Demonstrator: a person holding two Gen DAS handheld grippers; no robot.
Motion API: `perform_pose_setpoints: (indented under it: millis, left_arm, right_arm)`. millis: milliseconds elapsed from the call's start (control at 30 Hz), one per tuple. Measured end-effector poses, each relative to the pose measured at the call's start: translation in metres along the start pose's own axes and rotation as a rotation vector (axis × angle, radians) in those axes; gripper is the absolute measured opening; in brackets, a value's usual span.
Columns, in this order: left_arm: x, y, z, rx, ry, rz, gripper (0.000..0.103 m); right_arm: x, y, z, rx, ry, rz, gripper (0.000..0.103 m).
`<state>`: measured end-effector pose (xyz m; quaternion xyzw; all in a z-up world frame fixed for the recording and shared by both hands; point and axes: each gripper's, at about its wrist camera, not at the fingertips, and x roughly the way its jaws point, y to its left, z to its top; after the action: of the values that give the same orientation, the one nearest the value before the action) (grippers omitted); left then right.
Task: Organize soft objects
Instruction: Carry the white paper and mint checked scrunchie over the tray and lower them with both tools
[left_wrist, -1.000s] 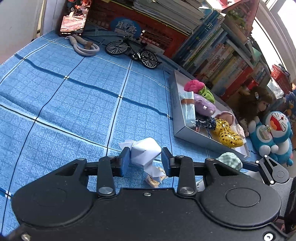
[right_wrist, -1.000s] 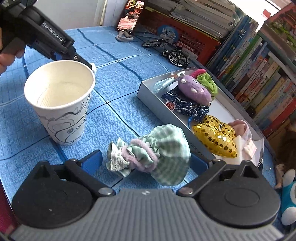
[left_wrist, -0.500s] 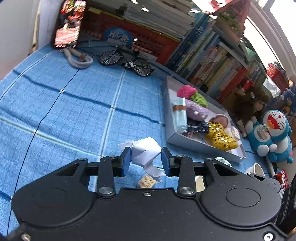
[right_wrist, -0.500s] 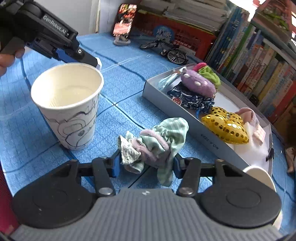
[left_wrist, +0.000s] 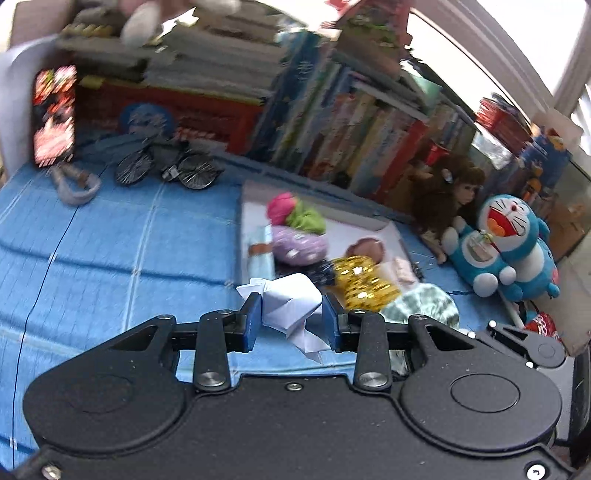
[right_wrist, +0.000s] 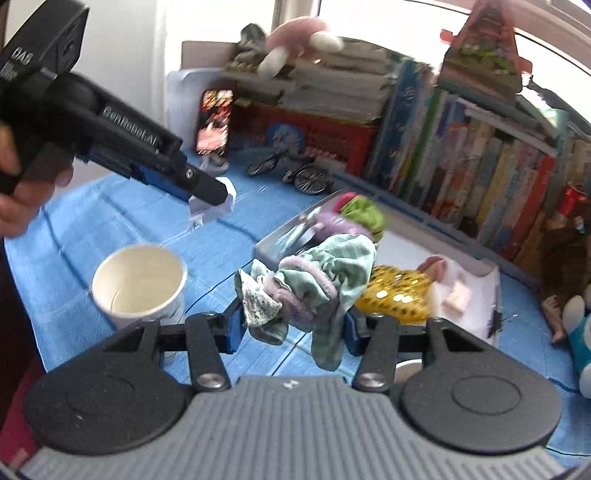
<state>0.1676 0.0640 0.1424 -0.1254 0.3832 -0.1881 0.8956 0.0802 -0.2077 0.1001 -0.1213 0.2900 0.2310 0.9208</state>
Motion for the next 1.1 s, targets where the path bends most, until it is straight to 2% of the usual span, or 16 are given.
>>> perform_pose_setpoints:
  millis: [200, 367, 500, 767, 1100]
  left_arm:
    - [0.018, -0.04, 0.027, 0.062, 0.012, -0.012, 0.033]
    - [0.048, -0.062, 0.046, 0.087, 0.024, -0.024, 0.033]
    - [0.081, -0.069, 0.057, 0.072, 0.033, 0.012, 0.033]
    - [0.133, -0.08, 0.061, 0.117, 0.063, 0.102, 0.033]
    - [0.192, -0.075, 0.073, 0.072, 0.098, 0.136, 0.033]
  right_arm:
    - [-0.001, -0.039, 0.02, 0.1, -0.018, -0.05, 0.056]
    - [0.015, -0.074, 0.032, 0.212, -0.002, -0.063, 0.056]
    - [0.033, -0.098, 0.032, 0.31, 0.021, -0.063, 0.056]
    - [0.06, -0.133, 0.022, 0.444, 0.052, -0.08, 0.056]
    - [0.093, -0.174, 0.016, 0.589, 0.081, -0.077, 0.057]
